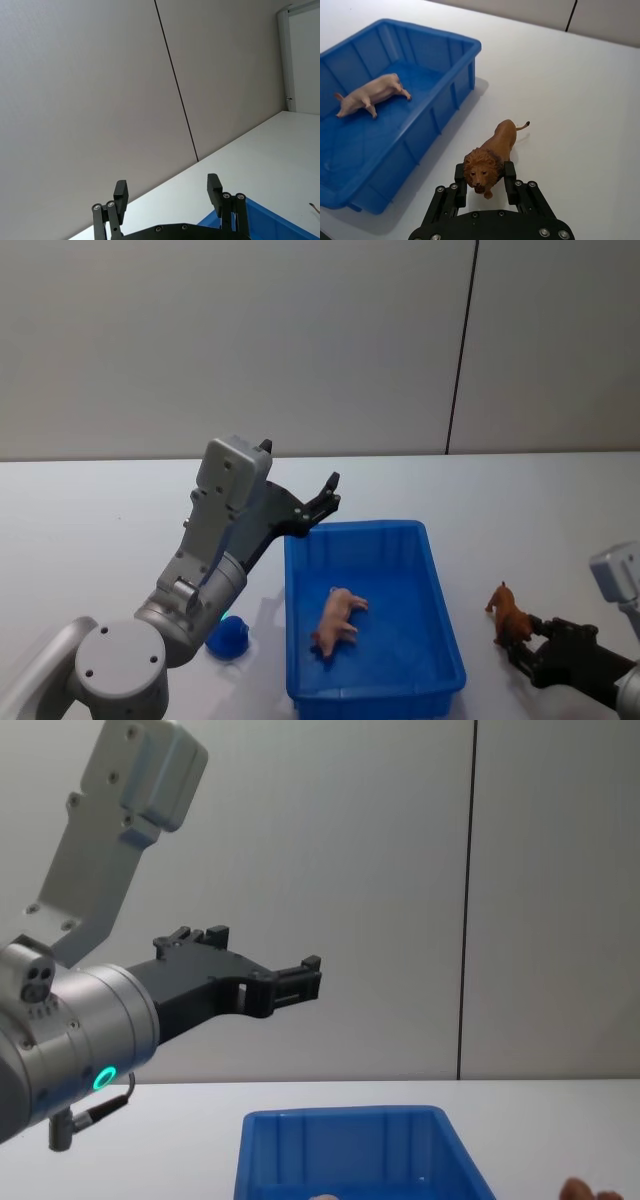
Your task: Pick up the two dolls from the table and place them into the box.
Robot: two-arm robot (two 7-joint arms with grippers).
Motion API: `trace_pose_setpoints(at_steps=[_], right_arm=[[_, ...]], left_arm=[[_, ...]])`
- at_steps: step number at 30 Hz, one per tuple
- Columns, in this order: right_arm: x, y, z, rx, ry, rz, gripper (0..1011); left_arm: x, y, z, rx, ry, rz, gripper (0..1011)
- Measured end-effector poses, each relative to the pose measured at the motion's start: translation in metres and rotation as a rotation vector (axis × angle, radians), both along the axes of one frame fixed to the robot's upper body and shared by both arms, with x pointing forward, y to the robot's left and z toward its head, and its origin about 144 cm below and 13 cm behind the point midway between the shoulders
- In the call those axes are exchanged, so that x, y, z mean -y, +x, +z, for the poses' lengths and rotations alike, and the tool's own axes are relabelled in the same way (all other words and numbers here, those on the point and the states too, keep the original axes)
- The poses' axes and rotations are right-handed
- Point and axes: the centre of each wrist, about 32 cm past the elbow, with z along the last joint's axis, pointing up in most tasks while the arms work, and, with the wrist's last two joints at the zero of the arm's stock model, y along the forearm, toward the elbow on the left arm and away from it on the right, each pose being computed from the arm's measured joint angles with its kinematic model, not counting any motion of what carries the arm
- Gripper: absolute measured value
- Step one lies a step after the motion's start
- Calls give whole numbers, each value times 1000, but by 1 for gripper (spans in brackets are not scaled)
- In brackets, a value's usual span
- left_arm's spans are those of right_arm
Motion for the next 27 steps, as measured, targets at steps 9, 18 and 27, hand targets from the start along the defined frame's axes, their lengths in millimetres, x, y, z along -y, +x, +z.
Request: trace_pose_setpoints(at_steps=[9,18,27], right_arm=[[-8,3,12,100,3,27,420],[-17,11,31,206,27,93,420],[-33,23,51,287,66,202,420]], left_arm=[[0,0,0,0,0,0,1001],[0,0,0,0,0,0,1001],[0,0,0,0,0,0,1000]])
